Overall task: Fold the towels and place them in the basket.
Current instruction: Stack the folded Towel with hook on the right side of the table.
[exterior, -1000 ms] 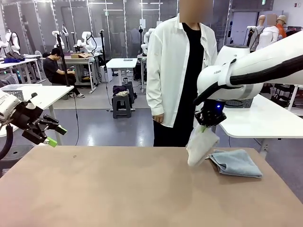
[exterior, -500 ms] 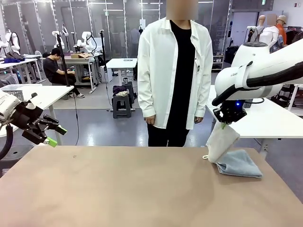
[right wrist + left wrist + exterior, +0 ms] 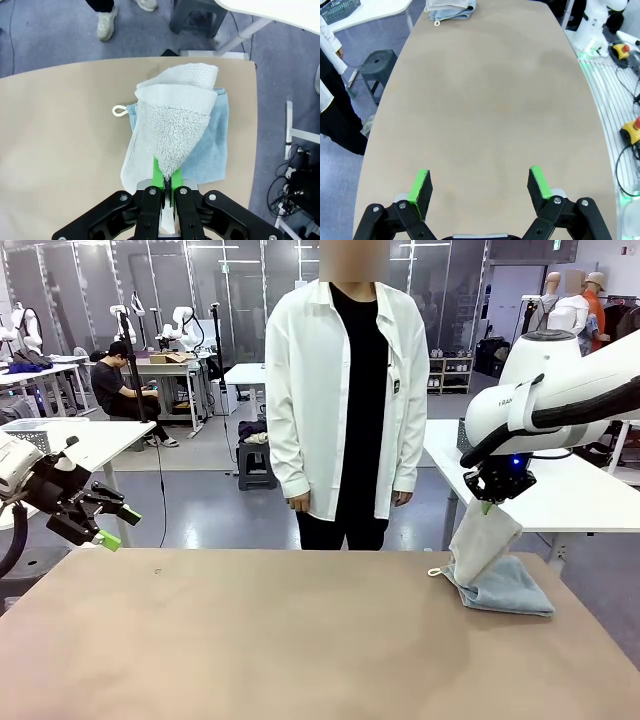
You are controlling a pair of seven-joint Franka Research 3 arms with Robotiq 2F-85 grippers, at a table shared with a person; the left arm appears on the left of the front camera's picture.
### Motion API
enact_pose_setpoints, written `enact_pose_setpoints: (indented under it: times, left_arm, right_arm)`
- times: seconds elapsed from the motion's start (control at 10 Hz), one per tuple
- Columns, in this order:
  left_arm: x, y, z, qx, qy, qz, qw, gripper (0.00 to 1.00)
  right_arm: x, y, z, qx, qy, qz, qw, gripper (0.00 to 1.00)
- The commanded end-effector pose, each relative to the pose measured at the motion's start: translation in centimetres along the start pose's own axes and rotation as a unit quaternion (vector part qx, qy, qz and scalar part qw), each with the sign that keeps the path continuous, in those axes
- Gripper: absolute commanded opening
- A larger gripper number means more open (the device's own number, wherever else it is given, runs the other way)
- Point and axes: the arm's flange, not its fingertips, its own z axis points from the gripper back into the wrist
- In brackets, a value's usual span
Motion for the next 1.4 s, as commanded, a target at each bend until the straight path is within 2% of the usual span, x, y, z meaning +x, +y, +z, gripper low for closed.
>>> enact_pose_setpoints:
  times: [0.0, 0.2, 0.3, 0.8, 1.1, 1.3]
  left_arm:
    - [0.1, -0.1, 0.1, 0.0, 0.005, -0.003, 1.0, 0.96]
    - [0.1, -0.1, 0.1, 0.0, 0.005, -0.003, 1.0, 0.96]
    - [0.1, -0.1, 0.1, 0.0, 0.005, -0.003, 1.0, 0.96]
    - [0.1, -0.1, 0.1, 0.0, 0.005, -0.003, 1.0, 0.96]
    - [0.1, -0.1, 0.1, 0.0, 0.005, -0.003, 1.0, 0.96]
    - [0.1, -0.1, 0.1, 0.0, 0.005, -0.003, 1.0, 0.96]
  right_arm:
    - [0.1, 0.2, 0.2, 0.002, -0.004, 0.0, 1.0, 0.0]
    - [0.1, 0.2, 0.2, 0.002, -0.004, 0.0, 1.0, 0.0]
    - [0.0, 0.1, 0.0, 0.0, 0.0, 0.001, 1.0, 0.07]
    - [0.9, -3.4, -4.0, 0.058, 0.022, 0.029, 0.998, 0.07]
    - [1.4, -5.8, -6.4, 0.057, 0.028, 0.042, 0.997, 0.07]
    - [1.2, -7.5, -7.8, 0.065, 0.036, 0.022, 0.997, 0.07]
